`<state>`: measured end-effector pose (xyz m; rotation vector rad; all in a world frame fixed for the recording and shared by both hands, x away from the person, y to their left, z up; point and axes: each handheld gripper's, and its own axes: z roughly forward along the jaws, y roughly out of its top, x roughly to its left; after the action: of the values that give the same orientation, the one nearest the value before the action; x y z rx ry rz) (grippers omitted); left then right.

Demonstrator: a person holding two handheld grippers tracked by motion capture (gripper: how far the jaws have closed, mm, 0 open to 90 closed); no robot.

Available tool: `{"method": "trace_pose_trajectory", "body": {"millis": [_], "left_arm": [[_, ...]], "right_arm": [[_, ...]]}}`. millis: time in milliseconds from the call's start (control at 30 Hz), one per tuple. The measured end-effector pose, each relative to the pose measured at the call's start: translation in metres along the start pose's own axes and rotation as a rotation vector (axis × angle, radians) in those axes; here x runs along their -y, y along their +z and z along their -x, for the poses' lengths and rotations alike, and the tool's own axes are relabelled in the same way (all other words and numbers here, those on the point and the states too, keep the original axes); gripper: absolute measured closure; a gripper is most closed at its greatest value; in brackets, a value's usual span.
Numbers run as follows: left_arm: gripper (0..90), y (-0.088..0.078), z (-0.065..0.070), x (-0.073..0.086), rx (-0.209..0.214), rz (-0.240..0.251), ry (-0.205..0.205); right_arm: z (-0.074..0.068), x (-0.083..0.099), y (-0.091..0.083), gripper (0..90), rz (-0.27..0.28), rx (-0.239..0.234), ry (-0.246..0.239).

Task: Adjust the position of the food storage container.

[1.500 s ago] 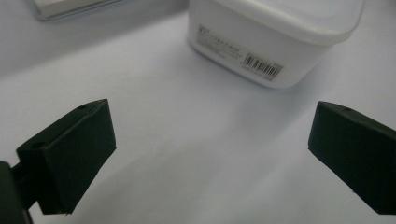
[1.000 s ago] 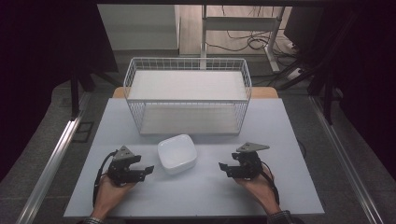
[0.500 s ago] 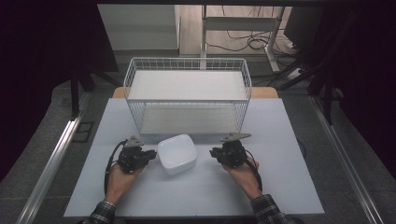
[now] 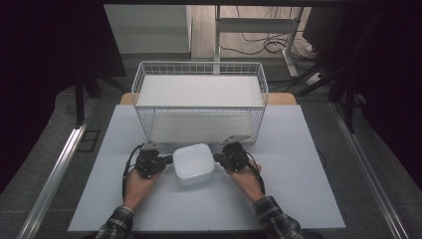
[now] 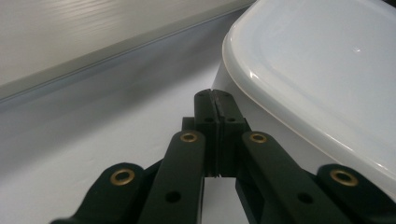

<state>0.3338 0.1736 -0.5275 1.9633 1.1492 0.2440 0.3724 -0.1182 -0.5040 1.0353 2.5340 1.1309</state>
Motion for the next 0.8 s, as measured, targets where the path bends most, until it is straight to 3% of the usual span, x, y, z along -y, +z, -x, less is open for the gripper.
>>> {"method": "trace_pose_trajectory", "body": {"millis": [67,200,400,667,700,800], "left_arm": [[90.0,0.003,0.005,-0.001,-0.001,-0.004,0.010],[90.0,0.005,0.013,-0.001,0.026,-0.011,0.019],[90.0,0.006,0.025,0.002,0.063,-0.032,0.024],[90.0,0.010,0.045,0.008,0.111,-0.060,0.052],[90.0,0.011,0.049,0.007,0.105,-0.066,0.068],[90.0,0.010,0.050,0.006,0.099,-0.064,0.076]], "right_arm": [[-0.001,0.001,-0.002,88.7,-0.006,0.021,-0.010],[0.002,0.007,-0.010,88.8,-0.017,0.013,0.009],[-0.005,0.020,-0.027,88.7,-0.038,0.021,-0.011],[-0.013,0.039,-0.047,88.8,-0.057,0.014,0.010],[-0.016,0.043,-0.050,88.7,-0.068,0.038,-0.001],[-0.015,0.043,-0.051,88.6,-0.061,0.038,0.001]]}}
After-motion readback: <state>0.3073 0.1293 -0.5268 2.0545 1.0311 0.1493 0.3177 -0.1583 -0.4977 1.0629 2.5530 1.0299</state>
